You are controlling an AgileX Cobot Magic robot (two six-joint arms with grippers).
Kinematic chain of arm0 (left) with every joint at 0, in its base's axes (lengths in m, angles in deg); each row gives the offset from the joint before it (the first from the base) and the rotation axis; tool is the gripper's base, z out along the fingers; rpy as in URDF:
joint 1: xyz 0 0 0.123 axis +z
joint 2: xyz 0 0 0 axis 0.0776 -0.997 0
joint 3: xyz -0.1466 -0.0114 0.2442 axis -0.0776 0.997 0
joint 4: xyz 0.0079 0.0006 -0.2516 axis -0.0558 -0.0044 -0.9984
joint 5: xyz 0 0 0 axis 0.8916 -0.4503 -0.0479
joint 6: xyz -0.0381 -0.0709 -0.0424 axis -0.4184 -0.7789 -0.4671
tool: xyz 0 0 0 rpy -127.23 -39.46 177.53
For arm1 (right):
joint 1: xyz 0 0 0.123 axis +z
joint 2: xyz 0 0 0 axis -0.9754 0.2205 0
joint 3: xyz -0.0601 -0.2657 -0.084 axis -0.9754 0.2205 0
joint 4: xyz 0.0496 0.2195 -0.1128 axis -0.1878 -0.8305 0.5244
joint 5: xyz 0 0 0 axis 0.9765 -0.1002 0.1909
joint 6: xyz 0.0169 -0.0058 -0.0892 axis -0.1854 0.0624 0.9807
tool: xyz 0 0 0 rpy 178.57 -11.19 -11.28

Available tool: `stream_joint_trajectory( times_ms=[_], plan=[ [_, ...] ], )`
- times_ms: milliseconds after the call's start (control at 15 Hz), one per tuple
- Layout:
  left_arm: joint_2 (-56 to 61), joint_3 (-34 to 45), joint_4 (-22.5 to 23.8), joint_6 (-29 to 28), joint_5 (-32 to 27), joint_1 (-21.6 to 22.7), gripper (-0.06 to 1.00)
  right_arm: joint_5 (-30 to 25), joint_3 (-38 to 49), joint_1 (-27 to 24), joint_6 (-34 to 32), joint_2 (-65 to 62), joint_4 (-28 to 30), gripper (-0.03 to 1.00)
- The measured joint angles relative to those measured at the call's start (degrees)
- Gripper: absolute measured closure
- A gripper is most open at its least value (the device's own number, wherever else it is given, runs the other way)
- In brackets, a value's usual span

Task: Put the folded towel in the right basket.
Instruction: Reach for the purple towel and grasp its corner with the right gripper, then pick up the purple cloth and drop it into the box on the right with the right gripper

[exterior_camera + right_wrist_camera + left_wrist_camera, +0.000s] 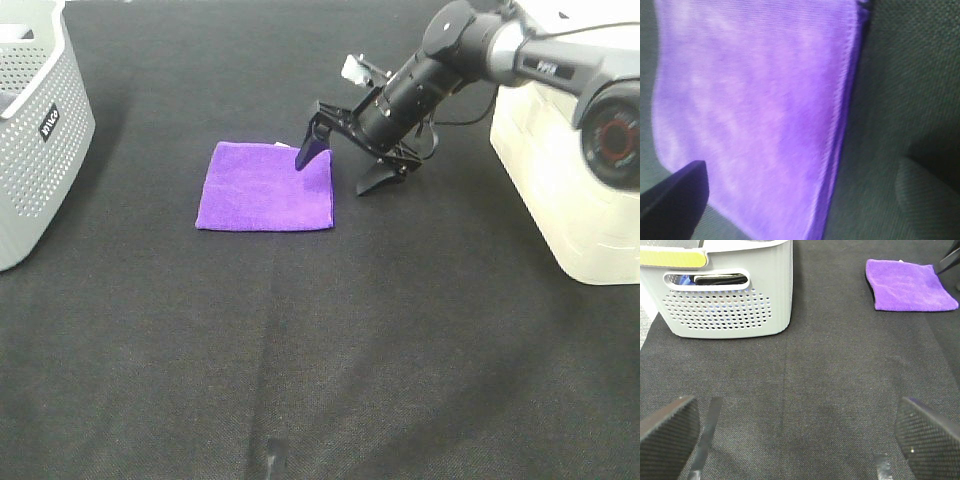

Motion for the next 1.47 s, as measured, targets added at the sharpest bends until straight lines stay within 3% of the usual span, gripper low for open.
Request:
stream_joint_trajectory(
  times_ms=[333, 600, 667, 800, 1000, 1133, 1267, 1400, 1467],
  plan=[
    [0.00, 0.00, 0.00, 0.00, 0.00, 0.00, -0.04, -0.11, -1.78, 0.17, -1.15, 1.66, -0.80, 0.02],
    [0.00, 0.00, 0.00, 0.00, 0.00, 0.00, -0.04, 3.32, -3.04, 4.58, -2.75, 4.47, -1.95, 0.11],
    [0.00, 0.00, 0.00, 0.00, 0.00, 0.00, -0.04, 3.90, -3.15, 5.39, -2.98, 4.98, -2.52, 0.16],
    [0.00, 0.00, 0.00, 0.00, 0.00, 0.00, -0.04, 4.41, -3.50, 5.73, -4.35, 5.44, -2.29, 0.36],
    [0.00, 0.00, 0.00, 0.00, 0.00, 0.00, -0.04, 2.69, -6.65, 5.67, -5.44, 6.82, 1.60, 0.89],
    [0.00, 0.00, 0.00, 0.00, 0.00, 0.00, -0.04, 1.09, -8.82, 5.84, -5.50, 7.45, 2.75, 0.92],
    [0.00, 0.00, 0.00, 0.00, 0.00, 0.00, -0.04, -9.05, -20.51, 6.13, -5.96, 9.91, 6.70, 0.92],
    [0.00, 0.00, 0.00, 0.00, 0.00, 0.00, -0.04, -11.29, -34.49, 5.33, -8.54, 10.14, 6.93, 0.92],
    [0.00, 0.00, 0.00, 0.00, 0.00, 0.00, -0.04, -11.34, -37.13, 4.07, -9.45, 7.51, 6.02, 0.92]
  ],
)
